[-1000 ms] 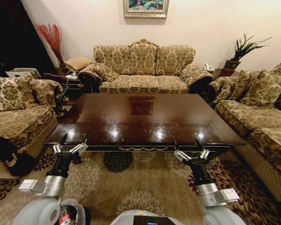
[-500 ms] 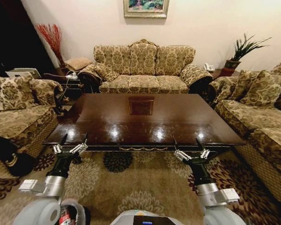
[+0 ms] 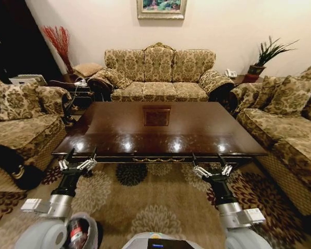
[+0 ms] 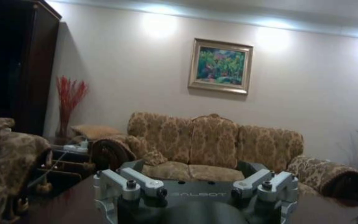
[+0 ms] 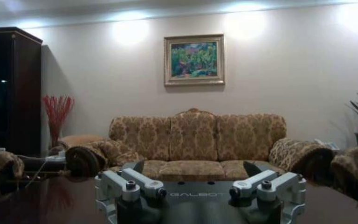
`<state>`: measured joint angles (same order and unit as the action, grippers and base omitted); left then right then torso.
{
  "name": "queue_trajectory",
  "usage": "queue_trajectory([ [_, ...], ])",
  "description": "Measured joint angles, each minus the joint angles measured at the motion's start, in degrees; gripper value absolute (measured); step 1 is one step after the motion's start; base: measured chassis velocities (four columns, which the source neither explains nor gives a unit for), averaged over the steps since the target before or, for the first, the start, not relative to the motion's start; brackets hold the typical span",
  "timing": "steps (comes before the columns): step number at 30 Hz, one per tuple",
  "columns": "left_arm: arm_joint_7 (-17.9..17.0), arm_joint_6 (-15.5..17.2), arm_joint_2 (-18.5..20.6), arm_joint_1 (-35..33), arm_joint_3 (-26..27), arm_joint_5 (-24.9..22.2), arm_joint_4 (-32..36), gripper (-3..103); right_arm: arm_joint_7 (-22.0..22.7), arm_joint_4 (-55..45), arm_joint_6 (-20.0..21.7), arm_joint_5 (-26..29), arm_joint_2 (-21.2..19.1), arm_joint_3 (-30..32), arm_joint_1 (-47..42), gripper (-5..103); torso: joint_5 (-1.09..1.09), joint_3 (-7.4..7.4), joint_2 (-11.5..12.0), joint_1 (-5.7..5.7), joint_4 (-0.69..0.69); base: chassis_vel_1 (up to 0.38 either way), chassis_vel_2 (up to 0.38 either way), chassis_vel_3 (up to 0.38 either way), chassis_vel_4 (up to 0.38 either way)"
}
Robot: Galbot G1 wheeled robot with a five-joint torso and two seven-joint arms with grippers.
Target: Move to the front of the table and place the trash on the table into the trash bin.
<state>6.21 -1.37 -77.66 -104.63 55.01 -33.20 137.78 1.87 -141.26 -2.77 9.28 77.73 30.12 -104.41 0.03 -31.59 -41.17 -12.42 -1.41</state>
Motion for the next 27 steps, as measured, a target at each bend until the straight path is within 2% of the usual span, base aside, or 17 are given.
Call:
queue_trajectory([
  [4,-0.01,0.0,0.0,-0.01,0.02,-0.01,-0.02,100,0.0,0.01,0.0,0.02,0.0,-0.01,0.02,100,-0.07,0.0,0.0,0.0,-0.02,0.27,-0.298,-0.27,0.302],
  [8,-0.01,0.0,0.0,-0.01,0.02,-0.01,-0.02,100,0.0,0.03,0.0,0.03,0.0,-0.01,0.03,100,0.0,-0.01,0.0,-0.01,-0.01,0.329,-0.288,-0.329,0.288],
  [10,-0.01,0.0,0.0,-0.01,0.02,-0.01,-0.04,100,0.0,0.04,0.0,0.05,0.0,-0.01,0.03,100,-0.06,-0.01,0.0,-0.02,0.0,0.325,-0.363,-0.353,0.337],
  [19,-0.01,0.0,-0.01,-0.03,0.02,-0.01,-0.05,100,0.0,0.04,0.01,0.06,-0.01,-0.01,0.01,100,-0.04,0.02,-0.02,0.03,-0.01,0.33,-0.319,-0.313,0.325],
  [27,0.0,0.0,0.0,0.0,0.02,-0.01,-0.05,100,0.0,0.05,0.0,0.06,-0.01,-0.01,0.06,100,-0.04,-0.05,0.03,-0.07,-0.01,0.024,-0.014,-0.039,0.024],
])
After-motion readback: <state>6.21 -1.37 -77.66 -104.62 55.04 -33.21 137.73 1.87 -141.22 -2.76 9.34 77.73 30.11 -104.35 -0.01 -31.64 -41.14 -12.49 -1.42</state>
